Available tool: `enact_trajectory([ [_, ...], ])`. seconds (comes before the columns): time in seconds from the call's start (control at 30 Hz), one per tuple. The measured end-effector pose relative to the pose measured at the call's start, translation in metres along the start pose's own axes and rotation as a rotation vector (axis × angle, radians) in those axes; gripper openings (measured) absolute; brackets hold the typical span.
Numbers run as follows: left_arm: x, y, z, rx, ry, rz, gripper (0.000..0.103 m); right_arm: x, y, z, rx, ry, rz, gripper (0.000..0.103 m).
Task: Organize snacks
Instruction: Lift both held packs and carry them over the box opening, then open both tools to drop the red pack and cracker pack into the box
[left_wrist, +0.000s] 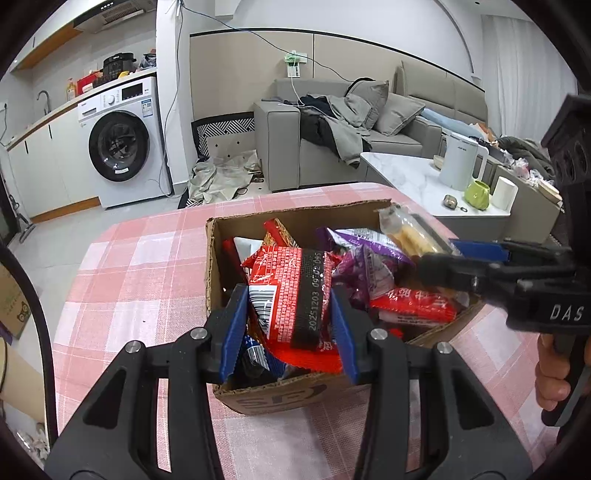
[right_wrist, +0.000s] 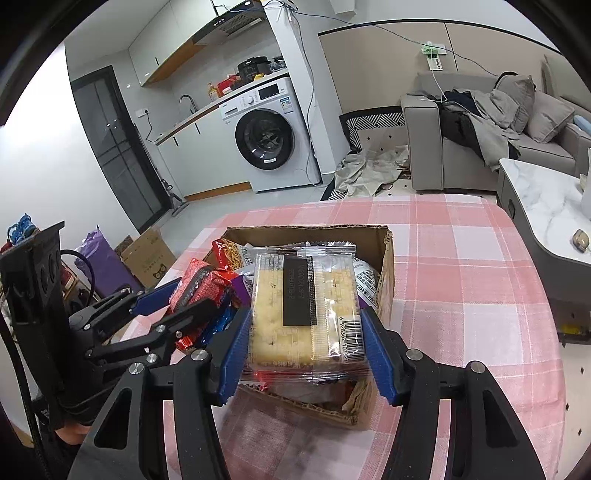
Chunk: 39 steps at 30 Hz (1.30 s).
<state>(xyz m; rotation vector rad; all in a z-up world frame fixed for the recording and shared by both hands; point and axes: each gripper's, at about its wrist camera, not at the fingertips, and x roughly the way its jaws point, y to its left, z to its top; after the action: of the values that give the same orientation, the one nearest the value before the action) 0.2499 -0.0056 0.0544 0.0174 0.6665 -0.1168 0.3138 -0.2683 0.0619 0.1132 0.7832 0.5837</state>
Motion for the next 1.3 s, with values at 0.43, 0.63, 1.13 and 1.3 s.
enact_trajectory([
  [0.43, 0.022, 0.009, -0.011, 0.012, 0.030, 0.004, 0.041, 0.031, 0.010, 0.010, -0.040, 0.029, -0.046, 0.059],
  [0.63, 0.026, 0.011, -0.012, 0.012, 0.030, 0.000, 0.041, 0.034, 0.015, 0.008, -0.084, 0.028, -0.068, 0.059],
  [1.13, 0.022, 0.027, -0.015, -0.043, 0.007, -0.041, 0.063, -0.003, 0.018, -0.008, -0.144, -0.043, -0.070, 0.086],
  [1.3, 0.001, 0.027, -0.019, -0.032, -0.051, -0.028, 0.085, -0.018, 0.020, -0.011, -0.151, -0.090, -0.095, 0.102],
])
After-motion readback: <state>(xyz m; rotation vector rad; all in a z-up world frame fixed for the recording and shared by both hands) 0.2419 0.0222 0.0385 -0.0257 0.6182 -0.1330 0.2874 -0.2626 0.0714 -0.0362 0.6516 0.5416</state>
